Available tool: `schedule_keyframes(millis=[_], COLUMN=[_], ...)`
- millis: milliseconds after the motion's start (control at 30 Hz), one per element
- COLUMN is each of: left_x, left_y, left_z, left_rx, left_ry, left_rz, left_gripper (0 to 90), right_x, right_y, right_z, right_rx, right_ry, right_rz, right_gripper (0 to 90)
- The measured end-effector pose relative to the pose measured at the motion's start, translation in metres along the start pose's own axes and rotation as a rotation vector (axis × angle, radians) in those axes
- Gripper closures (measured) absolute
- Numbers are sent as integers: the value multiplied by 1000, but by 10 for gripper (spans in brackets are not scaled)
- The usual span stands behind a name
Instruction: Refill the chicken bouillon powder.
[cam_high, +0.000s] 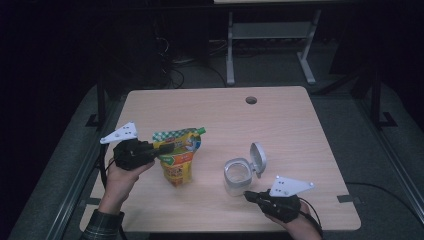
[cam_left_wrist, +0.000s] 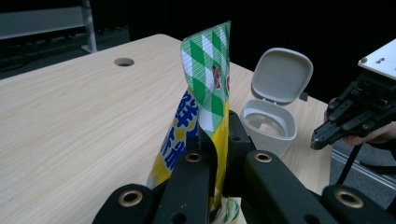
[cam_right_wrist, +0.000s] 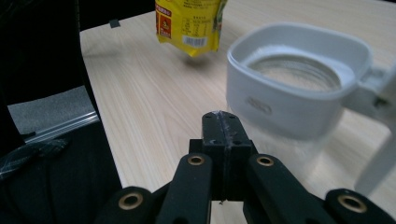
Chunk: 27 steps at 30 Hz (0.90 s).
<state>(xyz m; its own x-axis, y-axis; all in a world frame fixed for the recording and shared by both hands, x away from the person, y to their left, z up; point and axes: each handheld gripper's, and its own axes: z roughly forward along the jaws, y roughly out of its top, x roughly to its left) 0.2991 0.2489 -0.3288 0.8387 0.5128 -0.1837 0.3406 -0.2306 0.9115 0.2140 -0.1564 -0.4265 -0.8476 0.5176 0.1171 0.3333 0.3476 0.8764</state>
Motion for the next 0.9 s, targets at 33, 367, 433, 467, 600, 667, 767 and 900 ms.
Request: schedule_keyframes(millis=[33, 367, 433, 467, 600, 667, 767, 900], left_x=[-1, -9, -11, -12, -15, -17, -19, -24], left_y=[1, 10, 12, 13, 19, 23, 31, 41], left_z=[0, -1, -2, -1, -3, -4, -5, -10], left_rx=[-1, -5, 2, 2, -1, -2, 0, -10], left_ry=[-2, -23, -27, -29, -40, -45, -55, -69], left_rz=[0, 2, 6, 9, 17, 22, 31, 48], left_gripper=[899, 899, 899, 899, 899, 899, 899, 899], right_x=[2, 12, 15, 15, 17, 18, 18, 17], right_y=[3, 25, 29, 32, 42, 48, 55, 63], right_z=[2, 24, 29, 31, 40, 45, 51, 57], right_rx=[-2, 3, 4, 2, -1, -1, -5, -12], right_ry=[1, 9, 11, 12, 7, 6, -6, -22], right_rz=[-4, -37, -42, -48, -48, -47, -55, -46], right_gripper=[897, 897, 897, 897, 897, 897, 898, 898])
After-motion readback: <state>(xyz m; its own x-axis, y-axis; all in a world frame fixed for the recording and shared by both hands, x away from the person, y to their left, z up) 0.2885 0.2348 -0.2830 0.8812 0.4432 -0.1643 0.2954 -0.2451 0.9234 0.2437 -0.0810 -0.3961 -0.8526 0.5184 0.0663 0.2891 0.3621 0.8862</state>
